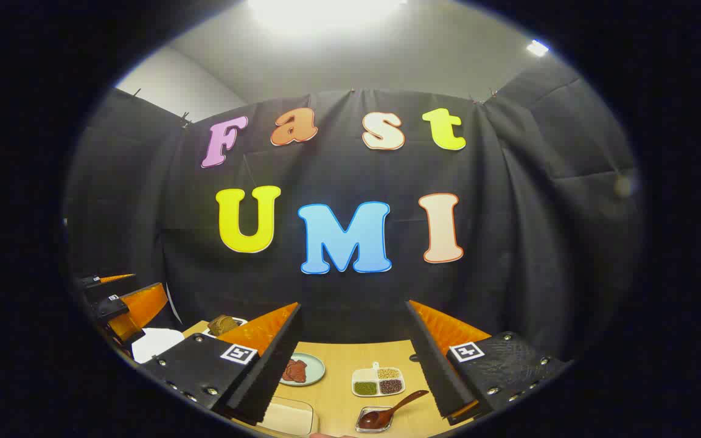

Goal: Close the left gripper, press the button to open the rice cooker; take a wooden spoon from the chopstick holder with the right hand, scoop a spoonful of rice and pour it into the rice cooker, then put the wooden spoon back into the chopstick holder.

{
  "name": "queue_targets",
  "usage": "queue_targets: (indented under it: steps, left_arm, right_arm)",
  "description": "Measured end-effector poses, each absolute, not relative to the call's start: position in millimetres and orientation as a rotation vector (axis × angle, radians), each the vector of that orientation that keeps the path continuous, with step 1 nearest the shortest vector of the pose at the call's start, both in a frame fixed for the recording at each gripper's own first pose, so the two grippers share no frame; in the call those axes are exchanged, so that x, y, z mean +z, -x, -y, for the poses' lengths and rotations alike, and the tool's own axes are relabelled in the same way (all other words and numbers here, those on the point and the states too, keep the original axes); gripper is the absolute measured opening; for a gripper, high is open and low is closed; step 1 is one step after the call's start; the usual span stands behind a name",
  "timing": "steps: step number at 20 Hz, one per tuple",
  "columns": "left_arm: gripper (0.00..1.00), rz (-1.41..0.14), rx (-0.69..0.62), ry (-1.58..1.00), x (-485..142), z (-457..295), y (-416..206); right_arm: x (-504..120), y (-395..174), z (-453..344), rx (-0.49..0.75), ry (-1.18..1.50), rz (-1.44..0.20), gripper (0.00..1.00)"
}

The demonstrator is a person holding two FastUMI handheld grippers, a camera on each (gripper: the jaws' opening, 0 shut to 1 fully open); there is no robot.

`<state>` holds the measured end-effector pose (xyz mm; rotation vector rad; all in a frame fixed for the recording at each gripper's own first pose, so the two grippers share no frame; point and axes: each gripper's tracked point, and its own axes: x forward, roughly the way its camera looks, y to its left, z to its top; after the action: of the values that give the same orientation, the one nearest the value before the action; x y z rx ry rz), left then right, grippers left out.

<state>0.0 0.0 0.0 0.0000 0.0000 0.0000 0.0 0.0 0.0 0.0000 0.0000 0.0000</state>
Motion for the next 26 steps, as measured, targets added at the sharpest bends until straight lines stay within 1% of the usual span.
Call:
queue_targets:
  steps: [11, 21, 26]
  left_arm:
    - [1.00, 0.014, 0.013, 0.019, -0.6, -2.5, -4.0]
    - [1.00, 0.003, 0.023, 0.004, -5.1, -5.8, -13.1]
    - [1.00, -0.025, 0.046, 0.000, -20.5, -21.9, -10.5]
  right_arm:
    - [0.0, -12.6, -13.5, 0.050, 0.056, 0.003, 0.99]
    - [-2.6, -20.7, -13.5, 0.055, 0.062, -0.001, 0.99]
    - [-10.0, -19.1, -15.3, 0.060, 0.060, -0.015, 0.99]
